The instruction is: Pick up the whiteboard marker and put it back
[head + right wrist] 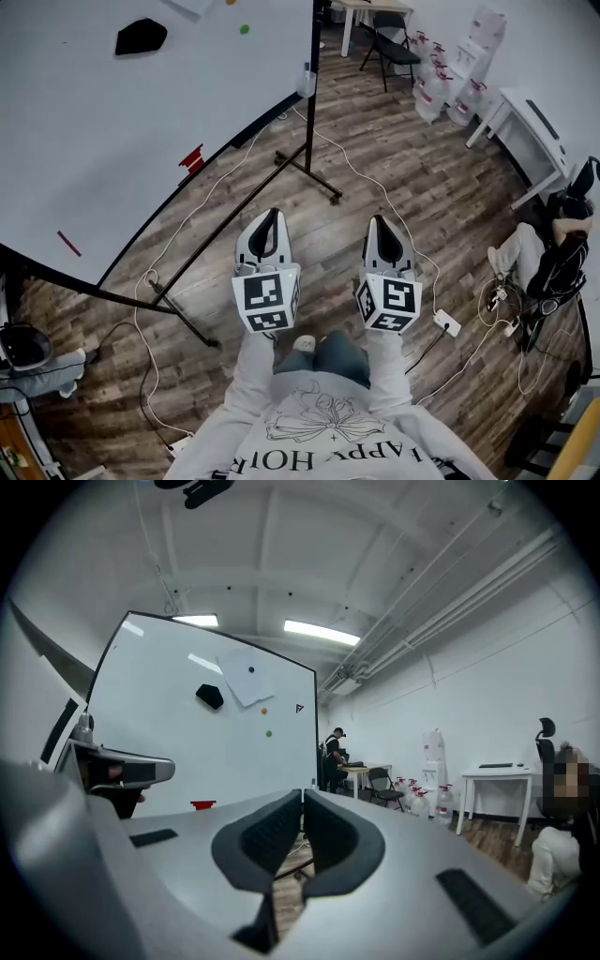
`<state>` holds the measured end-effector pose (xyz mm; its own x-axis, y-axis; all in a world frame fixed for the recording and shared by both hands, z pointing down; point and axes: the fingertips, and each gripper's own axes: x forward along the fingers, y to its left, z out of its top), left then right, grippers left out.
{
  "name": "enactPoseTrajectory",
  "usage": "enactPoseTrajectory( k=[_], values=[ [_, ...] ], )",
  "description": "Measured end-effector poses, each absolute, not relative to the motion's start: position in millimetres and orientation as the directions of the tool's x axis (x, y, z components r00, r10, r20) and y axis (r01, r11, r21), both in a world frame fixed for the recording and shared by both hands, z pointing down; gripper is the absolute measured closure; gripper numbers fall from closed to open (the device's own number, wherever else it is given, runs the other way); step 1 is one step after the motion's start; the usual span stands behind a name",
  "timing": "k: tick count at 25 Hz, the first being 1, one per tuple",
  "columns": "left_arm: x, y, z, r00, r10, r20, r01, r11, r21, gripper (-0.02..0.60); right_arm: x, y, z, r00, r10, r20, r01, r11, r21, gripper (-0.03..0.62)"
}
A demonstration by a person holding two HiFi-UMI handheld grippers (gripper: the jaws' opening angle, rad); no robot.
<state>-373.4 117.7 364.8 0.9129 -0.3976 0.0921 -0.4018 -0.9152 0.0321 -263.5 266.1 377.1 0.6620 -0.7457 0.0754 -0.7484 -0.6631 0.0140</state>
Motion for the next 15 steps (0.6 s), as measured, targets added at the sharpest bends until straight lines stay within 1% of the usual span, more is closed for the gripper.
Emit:
enactPoseTrajectory(
  k=[7,15],
  values=[
    [-329,85,381,0.906,-0.405,0.126,-0.413,-0.91,0.043,0.574,-213,232,396,0.657,-0.746,0.108,-0.75,-0.662,-0.013,0.586],
    [-233,40,383,0.888,-0.443,0.12,-0.449,-0.893,0.028,0.574,-106,182,398,0.629,-0.772,0.091,-0.773,-0.634,-0.035,0.586]
  ],
)
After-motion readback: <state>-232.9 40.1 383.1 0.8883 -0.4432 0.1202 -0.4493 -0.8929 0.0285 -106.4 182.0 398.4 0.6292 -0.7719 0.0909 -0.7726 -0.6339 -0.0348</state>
